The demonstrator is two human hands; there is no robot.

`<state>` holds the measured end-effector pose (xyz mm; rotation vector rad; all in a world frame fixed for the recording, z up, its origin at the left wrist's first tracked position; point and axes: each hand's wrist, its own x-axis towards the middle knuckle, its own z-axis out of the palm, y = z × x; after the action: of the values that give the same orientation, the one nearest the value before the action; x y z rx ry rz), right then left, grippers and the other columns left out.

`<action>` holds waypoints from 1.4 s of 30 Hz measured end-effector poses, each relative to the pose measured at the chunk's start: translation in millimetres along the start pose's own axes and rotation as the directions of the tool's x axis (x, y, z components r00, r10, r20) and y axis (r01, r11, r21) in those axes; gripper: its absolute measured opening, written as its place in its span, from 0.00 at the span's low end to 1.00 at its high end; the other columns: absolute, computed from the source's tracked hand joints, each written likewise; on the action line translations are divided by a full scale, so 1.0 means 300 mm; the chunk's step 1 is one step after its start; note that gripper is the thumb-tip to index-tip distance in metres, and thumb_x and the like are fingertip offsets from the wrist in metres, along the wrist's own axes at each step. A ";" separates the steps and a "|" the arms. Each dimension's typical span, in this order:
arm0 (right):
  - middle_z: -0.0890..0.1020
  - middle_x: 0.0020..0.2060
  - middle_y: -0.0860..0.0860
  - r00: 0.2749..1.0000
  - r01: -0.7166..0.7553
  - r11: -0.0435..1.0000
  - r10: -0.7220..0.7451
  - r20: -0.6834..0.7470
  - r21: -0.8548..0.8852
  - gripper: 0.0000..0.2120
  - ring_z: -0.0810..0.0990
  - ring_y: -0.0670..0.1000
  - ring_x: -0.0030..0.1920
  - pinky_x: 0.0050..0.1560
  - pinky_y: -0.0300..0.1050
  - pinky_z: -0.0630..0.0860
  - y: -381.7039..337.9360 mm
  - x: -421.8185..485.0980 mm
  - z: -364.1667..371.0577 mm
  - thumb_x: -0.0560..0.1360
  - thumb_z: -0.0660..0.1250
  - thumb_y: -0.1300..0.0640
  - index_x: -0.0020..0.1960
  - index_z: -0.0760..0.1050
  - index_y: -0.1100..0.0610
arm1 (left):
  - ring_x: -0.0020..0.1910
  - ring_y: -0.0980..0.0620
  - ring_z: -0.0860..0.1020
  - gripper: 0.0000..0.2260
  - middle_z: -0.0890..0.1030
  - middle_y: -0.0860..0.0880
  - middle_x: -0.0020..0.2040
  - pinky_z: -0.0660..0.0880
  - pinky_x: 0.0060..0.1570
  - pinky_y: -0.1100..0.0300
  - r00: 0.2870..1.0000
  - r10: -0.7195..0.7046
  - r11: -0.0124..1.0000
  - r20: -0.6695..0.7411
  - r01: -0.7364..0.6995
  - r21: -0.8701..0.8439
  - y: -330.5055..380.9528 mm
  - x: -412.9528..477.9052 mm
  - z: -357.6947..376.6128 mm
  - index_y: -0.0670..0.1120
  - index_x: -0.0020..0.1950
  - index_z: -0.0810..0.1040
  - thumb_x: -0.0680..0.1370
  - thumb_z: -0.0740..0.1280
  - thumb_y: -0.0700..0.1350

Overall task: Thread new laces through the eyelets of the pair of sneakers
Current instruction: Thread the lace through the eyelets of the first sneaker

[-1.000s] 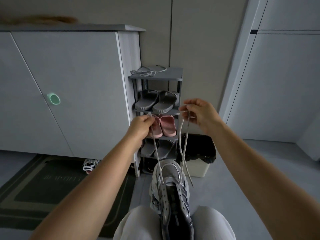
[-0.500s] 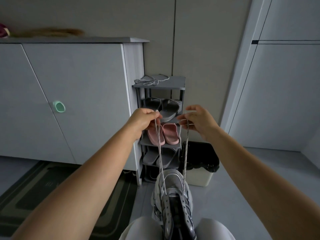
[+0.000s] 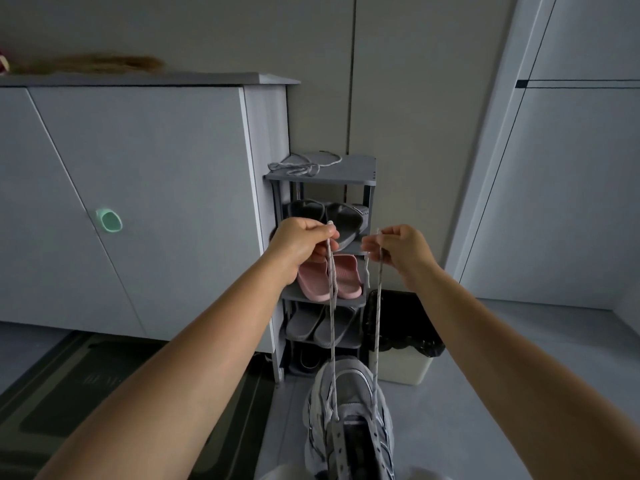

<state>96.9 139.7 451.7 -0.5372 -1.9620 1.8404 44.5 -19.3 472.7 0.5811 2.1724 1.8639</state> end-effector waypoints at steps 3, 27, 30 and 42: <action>0.81 0.39 0.55 1.000 0.003 1.000 -0.003 0.000 -0.009 0.09 0.81 0.48 0.38 0.35 0.37 0.78 0.007 0.027 0.008 0.77 0.59 0.67 0.40 0.69 0.58 | 0.32 0.55 0.77 0.07 0.80 0.46 0.36 0.75 0.30 0.69 1.000 -0.026 0.999 -0.004 0.026 -0.022 -0.028 0.021 0.008 0.39 0.46 0.79 0.77 0.64 0.40; 0.79 0.35 0.53 0.980 -0.012 0.991 -0.015 0.198 0.136 0.09 0.70 0.41 0.21 0.20 0.32 0.65 0.052 -0.047 0.039 0.77 0.58 0.67 0.42 0.73 0.57 | 0.52 0.53 0.76 0.16 0.77 0.46 0.55 0.72 0.50 0.63 0.973 0.112 0.948 0.201 -0.165 0.272 -0.110 -0.035 0.099 0.43 0.62 0.70 0.74 0.67 0.36; 0.80 0.31 0.51 0.980 0.013 0.969 -0.062 0.190 0.247 0.08 0.66 0.41 0.20 0.19 0.32 0.62 0.031 -0.057 0.003 0.76 0.62 0.64 0.40 0.73 0.56 | 0.32 0.61 0.77 0.03 0.78 0.47 0.39 0.72 0.35 0.69 0.965 0.082 0.982 0.248 -0.121 0.144 -0.131 -0.071 0.119 0.41 0.47 0.75 0.76 0.63 0.36; 0.79 0.34 0.52 0.957 0.158 0.987 -0.158 -0.244 -0.018 0.09 0.60 0.42 0.17 0.18 0.34 0.58 0.072 0.001 -0.279 0.76 0.60 0.64 0.40 0.71 0.53 | 0.26 0.57 0.75 0.07 0.76 0.50 0.27 0.70 0.23 0.65 0.994 -0.004 0.953 0.105 -0.028 0.301 -0.272 -0.208 -0.128 0.43 0.47 0.80 0.78 0.62 0.40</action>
<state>141.3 211.9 434.9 -0.5603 -1.7846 1.5964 72.1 -90.0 393.8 0.7322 2.4039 1.4771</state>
